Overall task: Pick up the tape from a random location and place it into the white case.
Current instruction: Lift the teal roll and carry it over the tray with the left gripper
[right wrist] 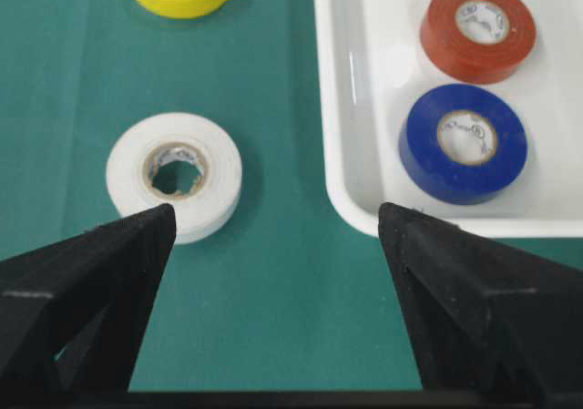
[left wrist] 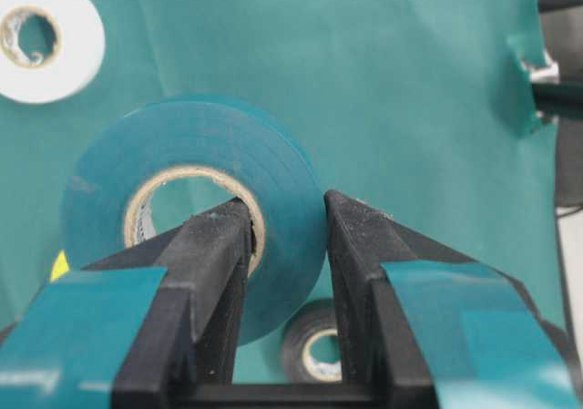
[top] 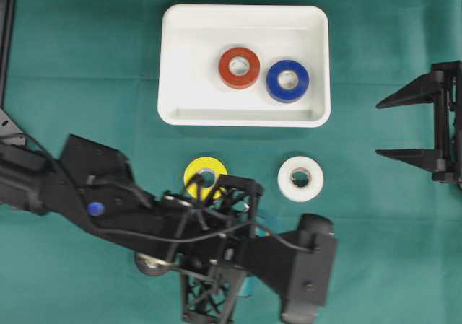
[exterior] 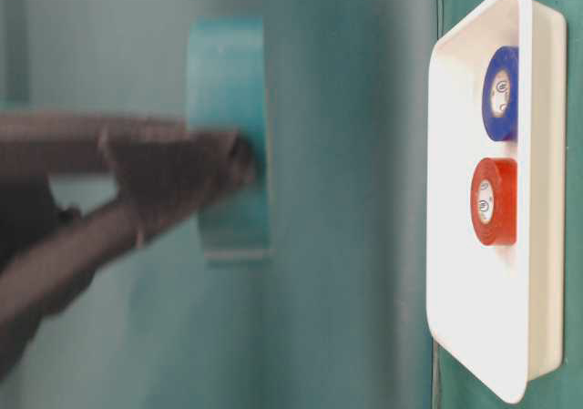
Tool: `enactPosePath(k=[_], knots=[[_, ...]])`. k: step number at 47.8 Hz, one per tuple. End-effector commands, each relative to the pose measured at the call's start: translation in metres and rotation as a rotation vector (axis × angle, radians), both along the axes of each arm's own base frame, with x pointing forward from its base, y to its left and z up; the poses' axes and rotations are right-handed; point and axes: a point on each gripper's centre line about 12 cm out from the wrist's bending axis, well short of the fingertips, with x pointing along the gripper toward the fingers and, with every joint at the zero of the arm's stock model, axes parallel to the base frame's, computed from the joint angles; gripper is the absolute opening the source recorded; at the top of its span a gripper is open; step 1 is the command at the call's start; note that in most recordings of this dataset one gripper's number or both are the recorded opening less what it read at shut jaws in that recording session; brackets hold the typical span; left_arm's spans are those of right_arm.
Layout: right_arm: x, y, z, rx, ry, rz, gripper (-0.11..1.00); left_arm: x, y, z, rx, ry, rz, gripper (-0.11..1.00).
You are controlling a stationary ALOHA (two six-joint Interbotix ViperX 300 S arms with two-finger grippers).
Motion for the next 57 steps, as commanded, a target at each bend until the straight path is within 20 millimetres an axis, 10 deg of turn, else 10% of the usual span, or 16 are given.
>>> enactPosePath(k=[1, 24, 57], knots=[[0.004, 0.000, 0.010, -0.001, -0.029, 0.000, 0.88, -0.019, 0.001, 0.024, -0.024, -0.075, -0.012, 0.19], [0.004, 0.000, 0.013, 0.001, -0.030, -0.004, 0.88, -0.075, 0.017, -0.001, -0.059, -0.037, 0.052, 0.19], [0.004, -0.001, 0.012, 0.002, -0.024, -0.006, 0.88, -0.074, 0.021, -0.003, -0.063, -0.049, 0.065, 0.19]])
